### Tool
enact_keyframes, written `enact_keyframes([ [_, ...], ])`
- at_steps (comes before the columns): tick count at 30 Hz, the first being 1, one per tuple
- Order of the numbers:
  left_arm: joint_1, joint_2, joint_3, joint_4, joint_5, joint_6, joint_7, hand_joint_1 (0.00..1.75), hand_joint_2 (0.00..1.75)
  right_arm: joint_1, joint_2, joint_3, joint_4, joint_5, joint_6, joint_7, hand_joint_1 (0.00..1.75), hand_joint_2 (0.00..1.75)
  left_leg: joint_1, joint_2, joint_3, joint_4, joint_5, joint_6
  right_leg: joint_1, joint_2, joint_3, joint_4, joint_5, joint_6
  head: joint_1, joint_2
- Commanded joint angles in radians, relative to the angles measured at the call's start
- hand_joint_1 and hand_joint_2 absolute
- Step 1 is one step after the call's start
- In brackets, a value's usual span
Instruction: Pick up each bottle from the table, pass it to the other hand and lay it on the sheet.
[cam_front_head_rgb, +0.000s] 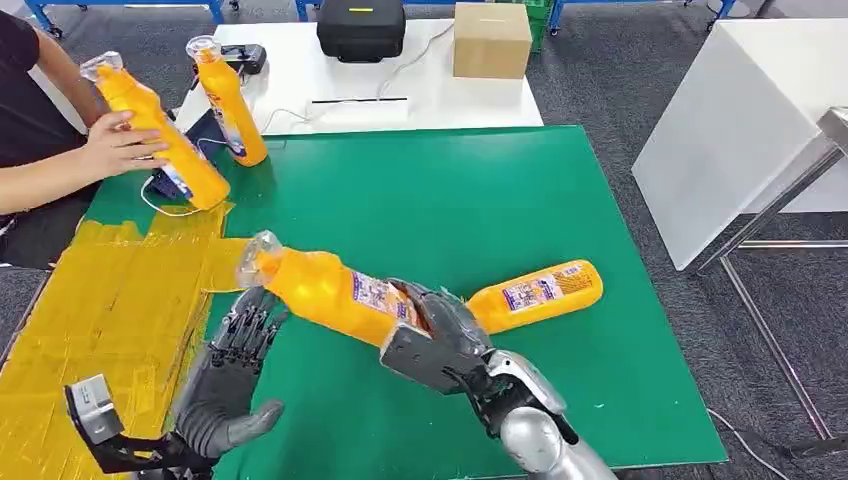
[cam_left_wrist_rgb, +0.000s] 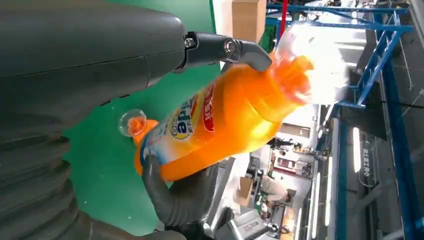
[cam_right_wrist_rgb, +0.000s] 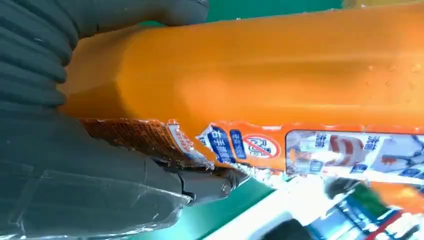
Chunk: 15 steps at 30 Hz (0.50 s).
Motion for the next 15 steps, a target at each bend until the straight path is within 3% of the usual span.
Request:
enact_keyframes([
  [1, -0.027, 0.022, -0.019, 0.069, 0.017, 0.003, 0.015, 0.0, 1.75, -0.126, -0.004, 0.169, 0.064, -0.018, 0.0, 0.011, 1.75, 1.75, 0.0, 0.002, 0.002, -0.001, 0.0, -0.001, 0.0, 0.001, 0.002, -0.001, 0.0, 0.0, 0.0, 0.0],
  [15, -0.055, 0.007, -0.028, 0.077, 0.028, 0.003, 0.017, 0.0, 1.75, -0.218, 0.005, 0.338, 0.148, -0.077, 0.059, 0.021, 1.75, 1.75, 0.0, 0.0, 0.001, -0.001, 0.0, -0.001, 0.0, -0.001, 0.001, -0.001, 0.0, 0.0, 0.0, 0.0],
])
